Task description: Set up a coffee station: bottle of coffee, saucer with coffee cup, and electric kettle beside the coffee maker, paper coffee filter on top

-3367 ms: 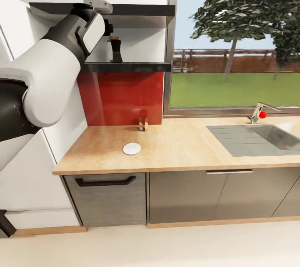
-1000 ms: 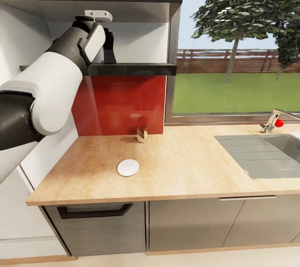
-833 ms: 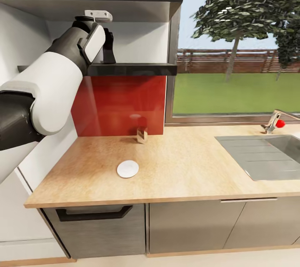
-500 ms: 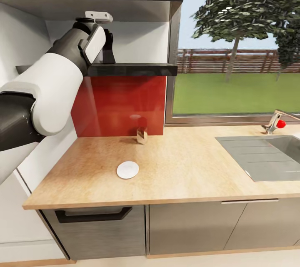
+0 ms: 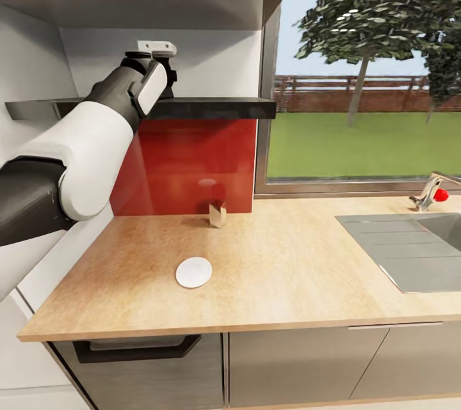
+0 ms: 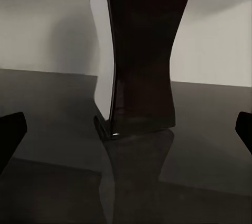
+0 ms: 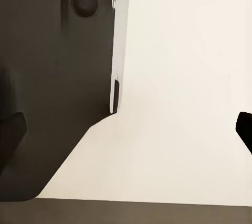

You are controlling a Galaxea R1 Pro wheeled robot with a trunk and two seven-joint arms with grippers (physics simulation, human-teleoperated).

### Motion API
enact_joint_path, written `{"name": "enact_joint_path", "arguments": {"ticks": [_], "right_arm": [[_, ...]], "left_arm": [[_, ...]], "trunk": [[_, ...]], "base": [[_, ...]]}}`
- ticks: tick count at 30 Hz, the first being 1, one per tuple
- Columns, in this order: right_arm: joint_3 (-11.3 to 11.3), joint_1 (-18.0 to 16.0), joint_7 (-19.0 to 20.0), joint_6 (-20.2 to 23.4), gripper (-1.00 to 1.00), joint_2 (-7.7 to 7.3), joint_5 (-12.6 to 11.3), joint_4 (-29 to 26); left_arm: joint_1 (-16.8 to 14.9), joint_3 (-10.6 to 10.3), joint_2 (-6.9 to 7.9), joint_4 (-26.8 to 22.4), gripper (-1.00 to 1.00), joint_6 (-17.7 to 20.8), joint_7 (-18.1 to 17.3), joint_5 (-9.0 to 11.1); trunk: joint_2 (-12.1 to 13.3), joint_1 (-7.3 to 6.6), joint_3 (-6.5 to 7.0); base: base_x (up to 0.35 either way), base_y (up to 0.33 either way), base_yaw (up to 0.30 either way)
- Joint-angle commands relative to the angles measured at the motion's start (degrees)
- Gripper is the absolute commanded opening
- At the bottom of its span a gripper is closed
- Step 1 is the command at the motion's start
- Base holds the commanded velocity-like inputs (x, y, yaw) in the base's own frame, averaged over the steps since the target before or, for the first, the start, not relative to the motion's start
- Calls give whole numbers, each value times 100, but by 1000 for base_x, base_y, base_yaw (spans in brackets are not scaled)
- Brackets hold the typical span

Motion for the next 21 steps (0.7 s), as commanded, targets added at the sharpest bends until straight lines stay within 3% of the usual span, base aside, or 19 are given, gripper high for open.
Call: {"name": "enact_joint_path", "arguments": {"ticks": [1,7,9,16,21], "right_arm": [[-39,0,20,-12,100,-1,61,-4],[-39,-2,20,-6,100,-1,57,-4],[-39,1,20,-4,100,10,55,-4],[-39,-1,20,-11,100,15,54,-4],[-39,0,20,-12,100,15,55,-4]], "left_arm": [[-1,-17,1,-7,100,23,33,31],[49,-11,3,-488,100,29,25,25],[259,3,6,-762,100,47,8,27],[648,-34,11,-888,100,31,3,19],[712,-40,12,-932,100,34,2,14]], "trunk": [[-11,3,-12],[-11,3,-12],[-11,3,-12],[-11,3,-12],[-11,3,-12]], "base": [[8,0,0],[16,0,0],[193,0,0],[119,0,0],[7,0,0]]}}
